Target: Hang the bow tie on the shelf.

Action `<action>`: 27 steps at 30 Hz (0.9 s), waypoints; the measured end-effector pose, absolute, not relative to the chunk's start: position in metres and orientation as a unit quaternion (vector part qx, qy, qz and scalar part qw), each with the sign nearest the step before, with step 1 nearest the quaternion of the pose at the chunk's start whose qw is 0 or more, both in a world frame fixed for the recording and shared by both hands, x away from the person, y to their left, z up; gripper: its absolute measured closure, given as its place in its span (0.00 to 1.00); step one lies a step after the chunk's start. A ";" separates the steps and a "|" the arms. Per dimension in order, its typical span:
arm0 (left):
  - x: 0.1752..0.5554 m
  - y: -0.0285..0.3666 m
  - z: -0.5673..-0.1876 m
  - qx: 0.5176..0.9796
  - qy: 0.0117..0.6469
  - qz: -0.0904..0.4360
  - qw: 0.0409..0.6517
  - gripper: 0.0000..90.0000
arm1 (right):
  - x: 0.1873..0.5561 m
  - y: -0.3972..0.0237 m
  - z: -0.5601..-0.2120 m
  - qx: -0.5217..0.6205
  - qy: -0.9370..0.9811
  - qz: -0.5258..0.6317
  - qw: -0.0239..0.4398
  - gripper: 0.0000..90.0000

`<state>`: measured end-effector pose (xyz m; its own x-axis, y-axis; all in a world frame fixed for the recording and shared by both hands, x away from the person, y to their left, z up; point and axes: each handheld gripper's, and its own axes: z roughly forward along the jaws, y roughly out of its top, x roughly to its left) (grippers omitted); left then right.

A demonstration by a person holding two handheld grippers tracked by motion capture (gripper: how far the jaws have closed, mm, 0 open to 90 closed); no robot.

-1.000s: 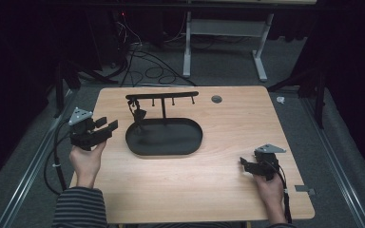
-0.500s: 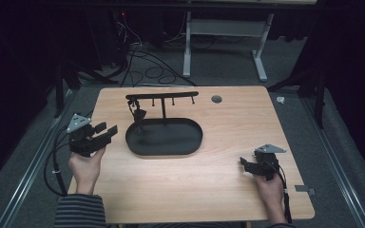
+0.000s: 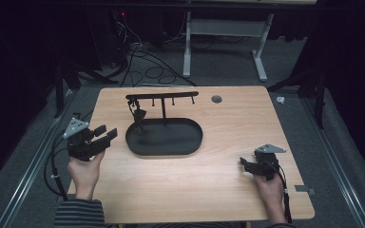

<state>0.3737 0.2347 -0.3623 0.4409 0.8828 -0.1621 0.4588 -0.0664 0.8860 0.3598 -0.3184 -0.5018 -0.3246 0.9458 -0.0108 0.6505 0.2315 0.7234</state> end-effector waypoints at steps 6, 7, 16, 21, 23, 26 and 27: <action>0.368 0.235 -0.363 0.697 0.480 0.218 0.487 0.57 | 0.360 -0.318 -0.502 0.532 0.750 0.317 0.232 0.36; 0.367 0.235 -0.363 0.697 0.479 0.217 0.487 0.56 | 0.360 -0.318 -0.502 0.532 0.750 0.317 0.232 0.36; 0.360 0.240 -0.368 0.696 0.486 0.218 0.482 0.56 | 0.360 -0.318 -0.502 0.533 0.749 0.317 0.232 0.36; 0.358 0.242 -0.371 0.695 0.487 0.218 0.481 0.56 | 0.360 -0.318 -0.502 0.533 0.749 0.318 0.232 0.36; 0.357 0.241 -0.373 0.696 0.488 0.218 0.479 0.56 | 0.360 -0.318 -0.502 0.533 0.749 0.318 0.232 0.36; 0.355 0.241 -0.376 0.698 0.489 0.217 0.477 0.56 | 0.360 -0.318 -0.502 0.532 0.750 0.318 0.232 0.36; 0.355 0.241 -0.377 0.697 0.490 0.214 0.478 0.56 | 0.360 -0.318 -0.502 0.533 0.749 0.318 0.232 0.36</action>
